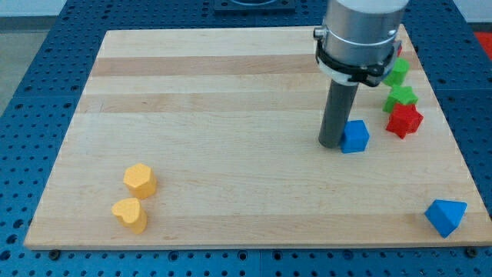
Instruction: Push the blue cube to the bottom of the red star
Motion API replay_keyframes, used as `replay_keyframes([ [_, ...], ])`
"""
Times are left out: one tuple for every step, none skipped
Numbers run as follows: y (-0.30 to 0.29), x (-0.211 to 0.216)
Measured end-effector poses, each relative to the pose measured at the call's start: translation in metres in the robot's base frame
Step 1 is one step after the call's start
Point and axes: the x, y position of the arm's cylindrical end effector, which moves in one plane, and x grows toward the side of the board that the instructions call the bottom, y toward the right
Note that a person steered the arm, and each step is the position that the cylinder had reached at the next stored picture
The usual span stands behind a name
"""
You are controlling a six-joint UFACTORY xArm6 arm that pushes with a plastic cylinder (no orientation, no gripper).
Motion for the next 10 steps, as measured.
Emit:
replay_keyframes([
  [0.007, 0.014],
  [0.004, 0.013],
  [-0.008, -0.017],
  [-0.008, -0.017],
  [0.026, -0.016],
  [0.032, -0.011],
  [0.033, 0.0],
  [0.044, 0.04],
  [0.044, 0.036],
  [0.053, 0.023],
])
